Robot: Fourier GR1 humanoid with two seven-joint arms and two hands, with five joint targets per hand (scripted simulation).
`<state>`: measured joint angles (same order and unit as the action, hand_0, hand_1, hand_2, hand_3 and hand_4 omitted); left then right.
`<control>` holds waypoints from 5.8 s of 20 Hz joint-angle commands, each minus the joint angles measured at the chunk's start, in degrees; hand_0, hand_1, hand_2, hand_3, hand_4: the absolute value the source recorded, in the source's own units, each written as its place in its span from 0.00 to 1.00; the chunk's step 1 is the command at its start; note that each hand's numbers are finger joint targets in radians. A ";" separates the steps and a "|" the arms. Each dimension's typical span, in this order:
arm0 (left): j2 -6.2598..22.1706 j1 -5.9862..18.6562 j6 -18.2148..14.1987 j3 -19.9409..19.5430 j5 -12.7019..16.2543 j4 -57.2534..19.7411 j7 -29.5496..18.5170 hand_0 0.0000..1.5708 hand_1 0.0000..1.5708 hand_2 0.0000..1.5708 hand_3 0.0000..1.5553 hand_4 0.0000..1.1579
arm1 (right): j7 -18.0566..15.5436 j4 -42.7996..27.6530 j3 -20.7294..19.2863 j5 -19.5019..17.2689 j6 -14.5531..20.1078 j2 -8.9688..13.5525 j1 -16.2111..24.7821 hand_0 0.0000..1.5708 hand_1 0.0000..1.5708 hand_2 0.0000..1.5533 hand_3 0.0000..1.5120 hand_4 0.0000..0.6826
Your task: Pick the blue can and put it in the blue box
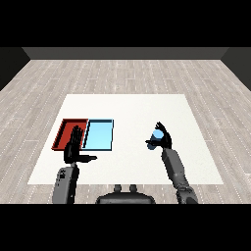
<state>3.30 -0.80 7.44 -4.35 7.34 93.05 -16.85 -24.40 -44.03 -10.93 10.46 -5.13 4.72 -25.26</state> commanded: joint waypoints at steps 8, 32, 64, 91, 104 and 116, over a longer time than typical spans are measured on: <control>0.70 -0.26 1.26 -1.05 0.80 -0.77 -1.13 0.00 0.00 0.00 0.00 0.00 | 5.98 -8.87 3.55 -3.21 7.85 0.78 2.10 0.98 0.98 0.96 0.96 0.87; -3.28 3.18 -3.99 12.03 0.72 -4.02 5.02 0.00 0.00 0.00 0.00 0.00 | 14.16 -30.94 16.18 -6.87 13.18 -4.70 0.54 0.95 0.95 0.95 0.95 0.92; -3.30 17.36 -16.97 27.14 6.94 -22.88 4.52 0.00 0.00 0.00 0.00 0.00 | 10.66 -31.00 29.35 -4.51 18.61 -4.72 0.61 0.91 0.91 0.94 0.94 0.90; -3.30 23.36 -25.42 34.71 12.10 -26.37 0.89 0.00 0.00 0.00 0.00 0.00 | 16.34 -36.29 39.02 -3.09 23.65 -4.71 -1.48 0.94 0.94 0.94 0.92 0.79; -3.21 32.48 -33.09 37.75 3.50 -32.94 7.97 0.00 0.00 0.00 0.00 0.00 | 13.01 -36.68 43.41 -0.24 25.89 -4.66 0.82 0.94 0.94 0.94 0.93 0.82; -3.21 28.93 -40.46 39.01 9.59 -26.98 8.70 0.53 0.53 0.55 0.37 0.55 | 13.03 -32.46 37.76 2.47 21.48 -4.63 -5.61 0.93 0.93 0.93 0.93 0.84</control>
<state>1.80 27.29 -27.71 32.69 15.79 64.51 -10.68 -11.82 -77.64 28.35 11.59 18.31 1.72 -28.57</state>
